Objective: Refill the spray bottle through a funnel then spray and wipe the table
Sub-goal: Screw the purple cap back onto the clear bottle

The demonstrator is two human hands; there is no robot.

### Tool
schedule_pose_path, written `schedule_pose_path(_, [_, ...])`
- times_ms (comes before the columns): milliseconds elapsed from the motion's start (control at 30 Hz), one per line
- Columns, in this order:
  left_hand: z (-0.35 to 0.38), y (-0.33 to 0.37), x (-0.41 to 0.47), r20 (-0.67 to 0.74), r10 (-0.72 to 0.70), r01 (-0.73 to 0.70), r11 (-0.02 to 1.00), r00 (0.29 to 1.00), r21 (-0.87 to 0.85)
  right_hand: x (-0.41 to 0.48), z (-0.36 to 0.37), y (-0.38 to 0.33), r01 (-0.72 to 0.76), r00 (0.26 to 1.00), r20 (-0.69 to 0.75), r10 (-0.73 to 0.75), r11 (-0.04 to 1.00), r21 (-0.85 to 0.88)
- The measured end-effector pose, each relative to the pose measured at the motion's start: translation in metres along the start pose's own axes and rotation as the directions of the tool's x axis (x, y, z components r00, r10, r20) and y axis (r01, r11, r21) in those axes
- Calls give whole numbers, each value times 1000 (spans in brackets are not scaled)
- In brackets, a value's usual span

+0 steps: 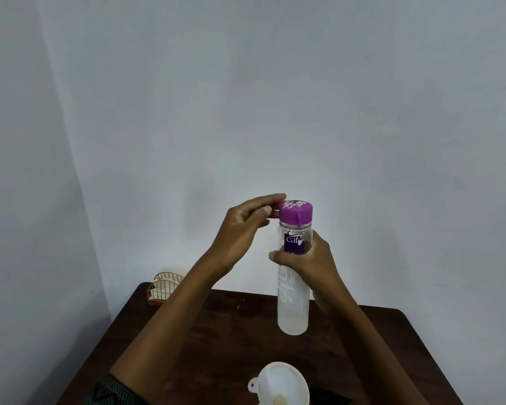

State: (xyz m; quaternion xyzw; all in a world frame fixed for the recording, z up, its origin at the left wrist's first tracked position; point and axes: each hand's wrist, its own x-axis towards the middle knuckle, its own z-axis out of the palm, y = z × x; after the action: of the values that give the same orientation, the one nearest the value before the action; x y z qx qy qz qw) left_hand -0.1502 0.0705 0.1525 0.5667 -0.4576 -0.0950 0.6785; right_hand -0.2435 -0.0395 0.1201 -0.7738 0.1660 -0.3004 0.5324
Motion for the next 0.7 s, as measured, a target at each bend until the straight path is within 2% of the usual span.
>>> schedule_pose_path(200, [16, -1, 0, 43, -57, 60, 996, 997, -73, -2, 5, -3, 39, 998, 49, -40, 999, 15])
schedule_pose_path(300, [17, -8, 0, 8, -47, 47, 997, 999, -66, -4, 5, -4, 47, 998, 47, -48, 999, 26])
schedule_pose_path(467, [7, -12, 1, -128, -38, 26, 995, 991, -92, -6, -1, -4, 10, 999, 31, -11, 999, 36])
schedule_pose_path(700, [15, -7, -3, -41, -40, 38, 999, 998, -39, -4, 4, -5, 44, 998, 50, -45, 999, 16])
